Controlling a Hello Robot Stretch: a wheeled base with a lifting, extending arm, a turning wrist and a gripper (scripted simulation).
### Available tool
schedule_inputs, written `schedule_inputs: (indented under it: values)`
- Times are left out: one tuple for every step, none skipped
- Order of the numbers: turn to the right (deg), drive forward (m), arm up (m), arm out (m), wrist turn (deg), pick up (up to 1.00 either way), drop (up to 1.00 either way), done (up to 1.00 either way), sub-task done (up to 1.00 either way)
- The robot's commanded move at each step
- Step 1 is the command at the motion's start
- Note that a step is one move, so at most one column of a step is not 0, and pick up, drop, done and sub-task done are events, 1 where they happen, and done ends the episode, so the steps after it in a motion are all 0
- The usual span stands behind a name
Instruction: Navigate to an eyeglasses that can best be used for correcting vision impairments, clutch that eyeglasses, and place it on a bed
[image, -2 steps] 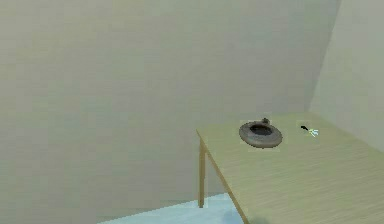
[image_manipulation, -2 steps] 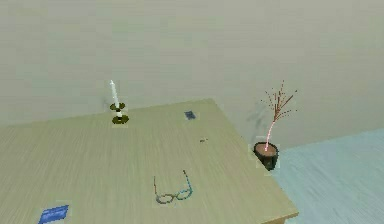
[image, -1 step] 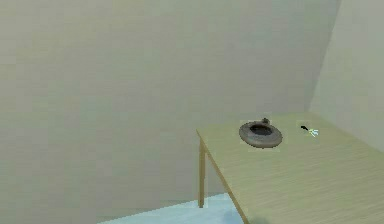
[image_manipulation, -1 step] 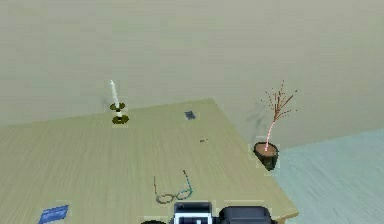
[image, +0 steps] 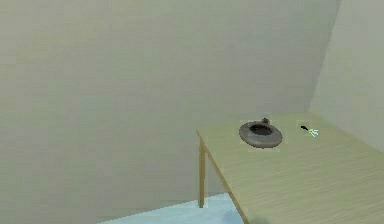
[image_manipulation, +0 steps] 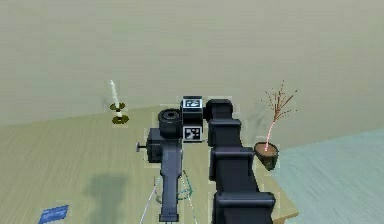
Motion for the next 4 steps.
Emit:
schedule_inputs:
  values:
    - [0.0,0.00,0.00,0.00,45.0,0.00,0.00,0.00,0.00]
    - [0.0,0.00,0.00,0.00,45.0,0.00,0.00,0.00,0.00]
    - [0.0,0.00,0.00,0.00,45.0,0.00,0.00,0.00,0.00]
    - [0.0,0.00,0.00,0.00,18.0,0.00,0.00,0.00,0.00]
